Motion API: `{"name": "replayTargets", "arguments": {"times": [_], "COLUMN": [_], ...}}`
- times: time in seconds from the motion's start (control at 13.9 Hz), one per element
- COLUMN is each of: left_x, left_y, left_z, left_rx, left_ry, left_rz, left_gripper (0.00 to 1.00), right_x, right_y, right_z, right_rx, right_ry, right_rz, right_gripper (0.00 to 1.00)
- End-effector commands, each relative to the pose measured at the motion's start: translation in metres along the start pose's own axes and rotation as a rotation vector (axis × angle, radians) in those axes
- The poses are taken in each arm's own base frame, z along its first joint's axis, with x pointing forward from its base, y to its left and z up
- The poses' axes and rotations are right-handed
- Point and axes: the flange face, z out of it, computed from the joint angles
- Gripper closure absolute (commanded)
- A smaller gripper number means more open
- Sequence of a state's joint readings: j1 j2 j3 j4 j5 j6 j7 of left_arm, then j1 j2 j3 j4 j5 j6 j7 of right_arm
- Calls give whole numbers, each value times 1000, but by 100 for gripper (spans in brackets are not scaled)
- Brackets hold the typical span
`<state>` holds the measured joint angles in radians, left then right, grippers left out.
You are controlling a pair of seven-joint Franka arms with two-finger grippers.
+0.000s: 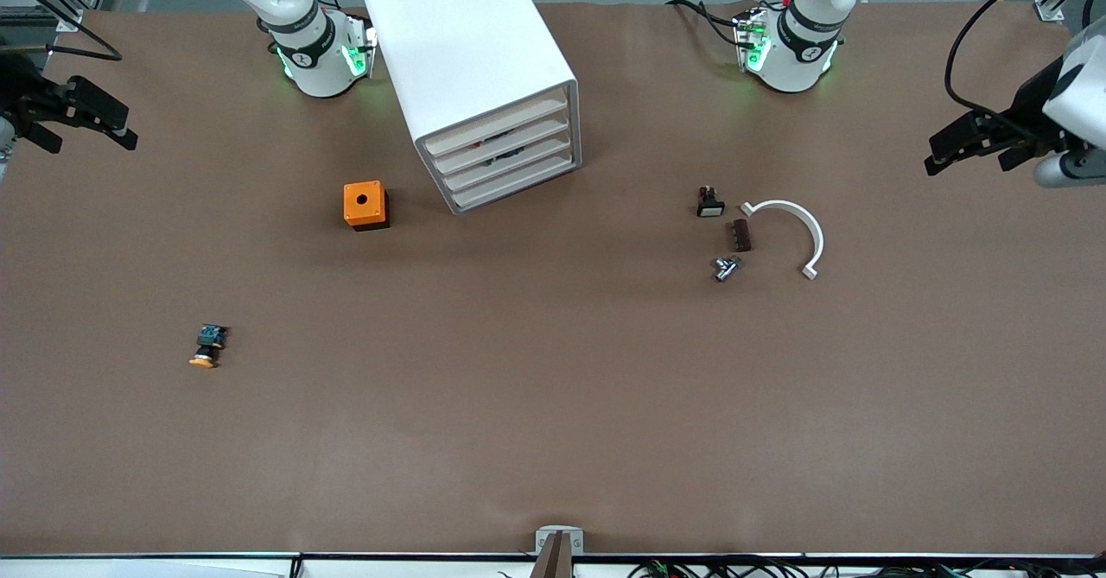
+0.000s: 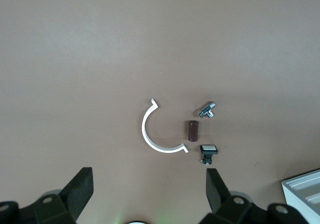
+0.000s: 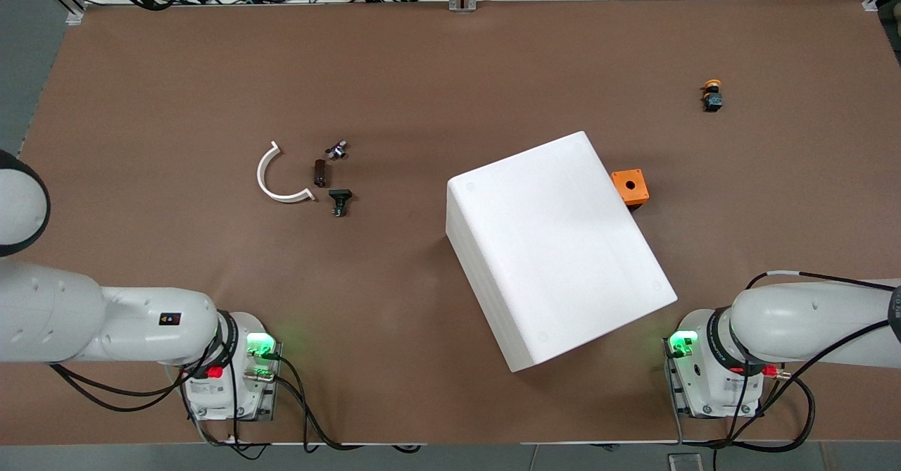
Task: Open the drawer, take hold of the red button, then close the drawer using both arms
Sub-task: 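Reach the left gripper to the cabinet drawer handle and grasp it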
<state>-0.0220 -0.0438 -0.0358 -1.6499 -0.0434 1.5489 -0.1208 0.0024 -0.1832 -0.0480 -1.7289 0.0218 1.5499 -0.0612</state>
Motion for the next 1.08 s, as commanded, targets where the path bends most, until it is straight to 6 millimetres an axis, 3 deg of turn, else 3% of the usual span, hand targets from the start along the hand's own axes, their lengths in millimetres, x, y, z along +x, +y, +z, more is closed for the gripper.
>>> {"name": "replayTargets", "arguments": {"times": [0.0, 0.29, 0.43, 0.57, 0.72, 0.86, 1.0], "left_x": [26, 45, 59, 60, 61, 70, 69], "left_y": [4, 20, 42, 93, 159, 208, 242], "left_z": [31, 73, 95, 121, 148, 177, 218], "left_rx": [12, 18, 18, 20, 16, -43, -63], "left_ry": [-69, -141, -182, -230, -276, -354, -472], "left_rz": [-5, 18, 49, 50, -102, -286, -444], "left_gripper": [1, 1, 1, 0, 1, 1, 0], "right_x": [-8, -8, -8, -8, -8, -11, -13], "right_y": [-3, -5, -5, -4, -2, 3, 10], "right_z": [-3, -4, -4, -4, -4, -2, -1], "right_rx": [-7, -8, -8, -8, -7, -10, -9], "right_ry": [10, 10, 13, 13, 11, -8, -18], "right_rz": [-17, -20, -20, -18, -14, 5, 20], "right_gripper": [0, 0, 0, 0, 0, 0, 0]}}
